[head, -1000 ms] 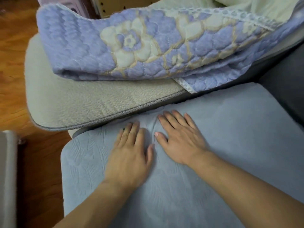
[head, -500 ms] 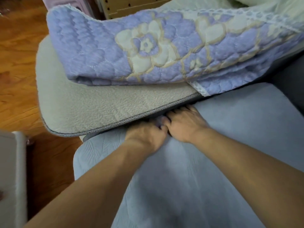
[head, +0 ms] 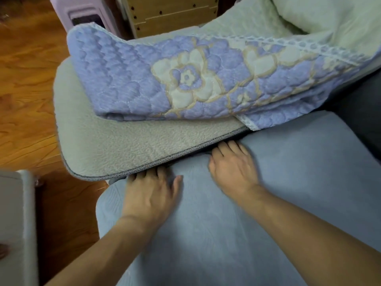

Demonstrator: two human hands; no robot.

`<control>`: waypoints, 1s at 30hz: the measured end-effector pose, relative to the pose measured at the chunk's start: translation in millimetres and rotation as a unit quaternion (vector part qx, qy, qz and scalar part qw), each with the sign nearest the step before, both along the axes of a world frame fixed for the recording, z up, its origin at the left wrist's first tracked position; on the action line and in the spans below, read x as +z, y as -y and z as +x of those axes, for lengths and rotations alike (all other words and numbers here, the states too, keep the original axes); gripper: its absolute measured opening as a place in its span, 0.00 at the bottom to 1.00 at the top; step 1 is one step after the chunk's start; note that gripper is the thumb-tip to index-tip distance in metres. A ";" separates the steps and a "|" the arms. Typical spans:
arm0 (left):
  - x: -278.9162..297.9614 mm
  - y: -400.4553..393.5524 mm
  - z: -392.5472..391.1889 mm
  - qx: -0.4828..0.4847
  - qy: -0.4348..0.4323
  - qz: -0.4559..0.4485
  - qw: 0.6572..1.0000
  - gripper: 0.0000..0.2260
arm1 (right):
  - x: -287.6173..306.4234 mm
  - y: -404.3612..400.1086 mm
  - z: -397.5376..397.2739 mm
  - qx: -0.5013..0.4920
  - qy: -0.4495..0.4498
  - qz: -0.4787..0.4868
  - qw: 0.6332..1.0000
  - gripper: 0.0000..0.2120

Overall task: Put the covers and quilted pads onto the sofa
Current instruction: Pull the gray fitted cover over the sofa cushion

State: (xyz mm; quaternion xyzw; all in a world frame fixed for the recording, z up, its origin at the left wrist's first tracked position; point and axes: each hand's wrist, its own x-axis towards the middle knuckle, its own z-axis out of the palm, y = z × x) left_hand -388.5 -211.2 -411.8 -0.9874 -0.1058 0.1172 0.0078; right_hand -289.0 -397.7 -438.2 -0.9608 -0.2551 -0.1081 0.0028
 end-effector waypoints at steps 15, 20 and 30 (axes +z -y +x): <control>-2.3 -22.7 61.3 0.116 -0.118 -0.355 0.920 0.24 | -1.4 -22.4 57.8 -0.014 -0.290 -0.067 0.955 0.36; -5.6 -12.2 62.6 0.091 -0.099 -0.297 0.945 0.26 | -18.7 -33.0 68.1 -0.054 -0.331 -0.050 0.941 0.35; 19.0 -41.6 -7.0 0.021 -0.093 0.009 0.995 0.33 | -1.4 -41.8 6.9 -0.035 -0.130 -0.024 0.991 0.20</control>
